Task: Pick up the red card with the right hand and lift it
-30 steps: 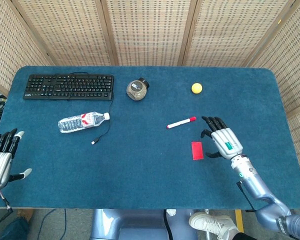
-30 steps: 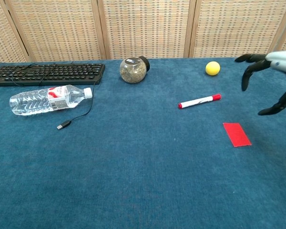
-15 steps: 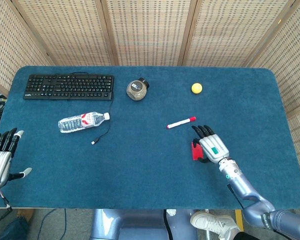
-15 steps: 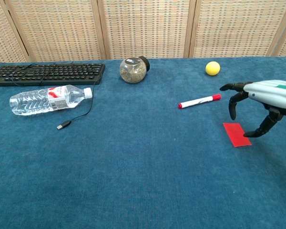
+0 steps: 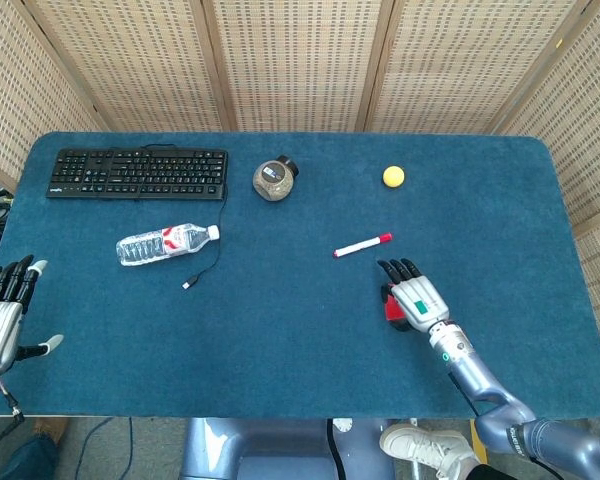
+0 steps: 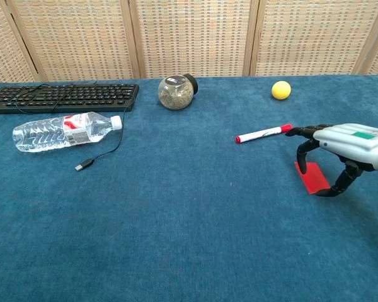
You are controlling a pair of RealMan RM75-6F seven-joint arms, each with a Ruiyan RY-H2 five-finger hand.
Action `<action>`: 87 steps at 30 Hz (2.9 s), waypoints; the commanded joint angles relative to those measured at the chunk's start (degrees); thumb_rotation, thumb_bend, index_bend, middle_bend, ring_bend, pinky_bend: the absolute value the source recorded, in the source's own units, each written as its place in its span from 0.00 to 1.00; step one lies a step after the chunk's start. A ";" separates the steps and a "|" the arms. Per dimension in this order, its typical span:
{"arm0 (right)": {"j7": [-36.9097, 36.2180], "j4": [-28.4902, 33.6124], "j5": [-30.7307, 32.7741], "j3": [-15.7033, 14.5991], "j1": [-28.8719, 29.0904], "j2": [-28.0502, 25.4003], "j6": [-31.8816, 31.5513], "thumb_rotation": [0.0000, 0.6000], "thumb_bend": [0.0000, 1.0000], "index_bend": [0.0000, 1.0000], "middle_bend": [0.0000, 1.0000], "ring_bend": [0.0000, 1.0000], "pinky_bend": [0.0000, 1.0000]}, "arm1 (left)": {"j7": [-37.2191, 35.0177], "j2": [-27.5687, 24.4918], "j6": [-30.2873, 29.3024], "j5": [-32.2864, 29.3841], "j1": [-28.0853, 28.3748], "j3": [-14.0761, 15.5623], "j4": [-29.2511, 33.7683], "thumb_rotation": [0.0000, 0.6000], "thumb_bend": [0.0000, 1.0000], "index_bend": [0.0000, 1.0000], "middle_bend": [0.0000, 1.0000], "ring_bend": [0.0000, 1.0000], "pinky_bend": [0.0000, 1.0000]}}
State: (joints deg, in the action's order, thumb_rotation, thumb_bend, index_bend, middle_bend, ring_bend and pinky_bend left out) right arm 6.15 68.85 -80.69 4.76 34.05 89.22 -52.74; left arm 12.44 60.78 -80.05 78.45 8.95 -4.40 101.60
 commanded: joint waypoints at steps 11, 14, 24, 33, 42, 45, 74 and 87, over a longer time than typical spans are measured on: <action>-1.29 -3.07 -0.26 -0.49 0.22 1.66 -0.56 1.00 0.17 0.45 0.00 0.00 0.00 | -0.17 0.07 0.08 -0.11 0.13 0.06 0.03 1.00 0.00 0.00 0.00 0.00 0.00; -1.29 -3.59 -0.21 -0.38 0.34 1.93 -0.66 1.00 0.17 0.46 0.00 0.00 0.00 | -0.19 0.12 0.29 -0.25 0.21 0.09 -0.07 1.00 0.00 0.00 0.00 0.00 0.00; 0.05 -4.71 1.74 1.67 1.04 2.64 -1.29 1.00 0.19 0.46 0.00 0.00 0.00 | -0.08 0.15 0.54 -0.31 0.32 0.30 0.12 1.00 0.00 0.00 0.00 0.00 0.00; -0.73 -2.21 0.96 2.56 0.46 1.23 -4.94 1.00 0.22 0.46 0.00 0.00 0.00 | -0.35 -0.04 0.40 -0.19 0.29 0.34 0.26 1.00 0.00 0.00 0.00 0.00 0.00; 0.32 -0.22 0.53 -0.73 -0.70 1.44 -3.30 1.00 0.22 0.47 0.00 0.00 0.00 | -0.39 -0.22 0.27 -0.08 0.26 0.42 0.49 1.00 0.00 0.00 0.00 0.00 0.00; 0.53 -0.71 0.38 -0.87 -0.64 2.06 -3.32 1.00 0.22 0.47 0.00 0.00 0.00 | -0.39 -0.23 0.25 -0.05 0.25 0.45 0.54 1.00 0.00 0.00 0.00 0.00 0.00; 2.13 -4.14 0.67 -0.70 -0.69 4.59 -3.84 1.00 0.31 0.49 0.00 0.00 0.00 | -0.85 -0.56 0.25 -0.30 0.27 0.44 0.73 1.00 0.00 0.00 0.00 0.00 0.00; 2.39 -3.59 0.58 -0.97 -0.62 4.22 -3.35 1.00 0.38 0.51 0.00 0.00 0.00 | -0.94 -0.73 0.09 -0.21 0.22 0.45 0.91 1.00 0.00 0.00 0.00 0.00 0.00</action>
State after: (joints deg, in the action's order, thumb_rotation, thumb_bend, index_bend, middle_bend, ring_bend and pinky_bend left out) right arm 8.54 65.25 -80.12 3.80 33.43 93.44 -56.10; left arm 11.50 60.05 -79.96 78.24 9.17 -3.96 102.50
